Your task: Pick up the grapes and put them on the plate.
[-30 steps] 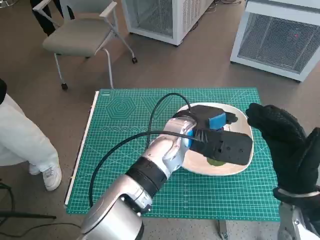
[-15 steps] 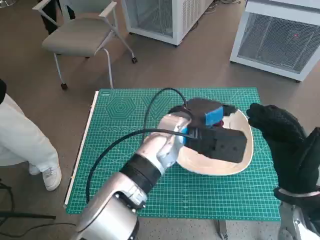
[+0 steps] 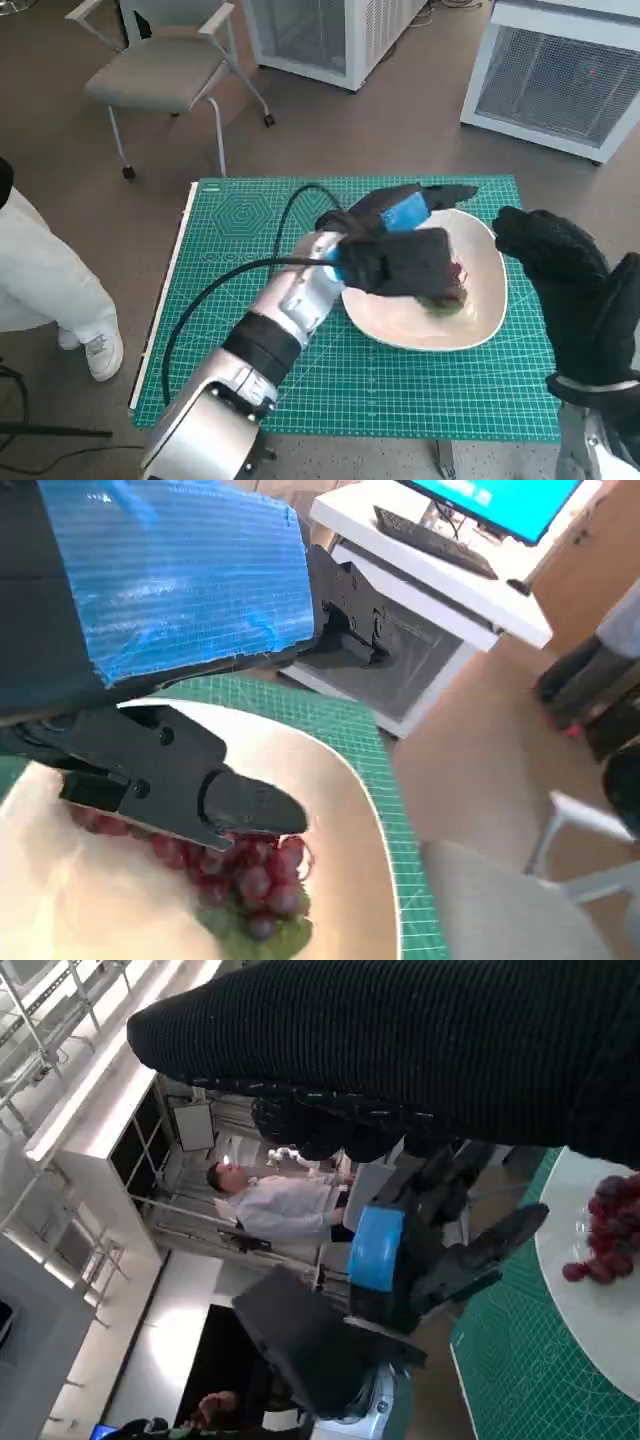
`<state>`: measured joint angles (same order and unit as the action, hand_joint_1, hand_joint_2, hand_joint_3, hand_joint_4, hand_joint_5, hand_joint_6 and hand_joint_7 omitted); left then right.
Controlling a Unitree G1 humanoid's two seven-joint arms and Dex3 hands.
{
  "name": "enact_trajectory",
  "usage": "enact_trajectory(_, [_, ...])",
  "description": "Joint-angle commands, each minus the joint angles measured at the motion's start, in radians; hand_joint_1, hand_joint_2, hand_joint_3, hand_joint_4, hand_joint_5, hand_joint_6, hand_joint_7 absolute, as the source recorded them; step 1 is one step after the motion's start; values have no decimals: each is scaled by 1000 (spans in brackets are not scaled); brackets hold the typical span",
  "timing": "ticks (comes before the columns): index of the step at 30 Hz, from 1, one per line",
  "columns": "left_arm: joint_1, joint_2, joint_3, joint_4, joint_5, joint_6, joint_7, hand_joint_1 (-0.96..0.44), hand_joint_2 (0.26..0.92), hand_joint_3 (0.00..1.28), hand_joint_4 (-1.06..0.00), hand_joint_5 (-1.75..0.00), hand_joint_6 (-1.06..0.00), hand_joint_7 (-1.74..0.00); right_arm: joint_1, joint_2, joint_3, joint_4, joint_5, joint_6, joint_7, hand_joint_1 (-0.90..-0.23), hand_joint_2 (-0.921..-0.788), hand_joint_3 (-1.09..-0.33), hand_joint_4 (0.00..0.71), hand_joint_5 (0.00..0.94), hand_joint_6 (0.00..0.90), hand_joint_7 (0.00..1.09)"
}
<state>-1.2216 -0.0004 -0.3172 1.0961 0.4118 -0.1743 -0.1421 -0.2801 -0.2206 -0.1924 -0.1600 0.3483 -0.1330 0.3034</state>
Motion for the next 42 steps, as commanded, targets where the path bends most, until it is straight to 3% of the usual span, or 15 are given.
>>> enact_trajectory(1, [16, 1, 7, 8, -3, -40, 53, -442, 921, 160, -240, -18, -324, 0, 2, -5, 3, 15, -3, 13, 6, -543, -921, -563, 325, 308, 155, 872])
enact_trajectory(6, [25, -4, 37, 12, -34, -65, 61, -483, 921, 226, -237, -9, -300, 0, 1, -5, 2, 15, 0, 16, 7, -544, -921, -562, 328, 309, 156, 870])
enact_trajectory(11, [45, -15, 120, 4, -137, -85, 10, -550, 921, 299, -225, -2, -283, 0, 3, -5, 3, 10, 2, 20, 7, -544, -921, -562, 329, 309, 156, 870])
enact_trajectory(23, [140, -18, 391, -60, -515, -119, -266, -609, 921, 390, -232, -8, -292, -7, 6, -7, -1, 5, 2, 20, 6, -543, -921, -562, 329, 310, 156, 869])
enact_trajectory(29, [236, 15, 521, -169, -717, -63, -432, -568, 921, 375, -252, -12, -307, -13, 6, -7, -2, 1, 0, 19, 2, -543, -921, -560, 331, 311, 158, 867])
enact_trajectory(33, [324, 48, 584, -267, -823, -7, -517, -505, 921, 291, -257, -11, -312, -13, 6, -5, 0, -1, -3, 16, -1, -543, -921, -560, 332, 311, 159, 865])
enact_trajectory(42, [471, 64, 613, -426, -874, 0, -527, -472, 921, 101, -294, -15, -300, -4, 0, 1, 5, 8, -7, 11, -3, -543, -921, -558, 334, 311, 162, 862])
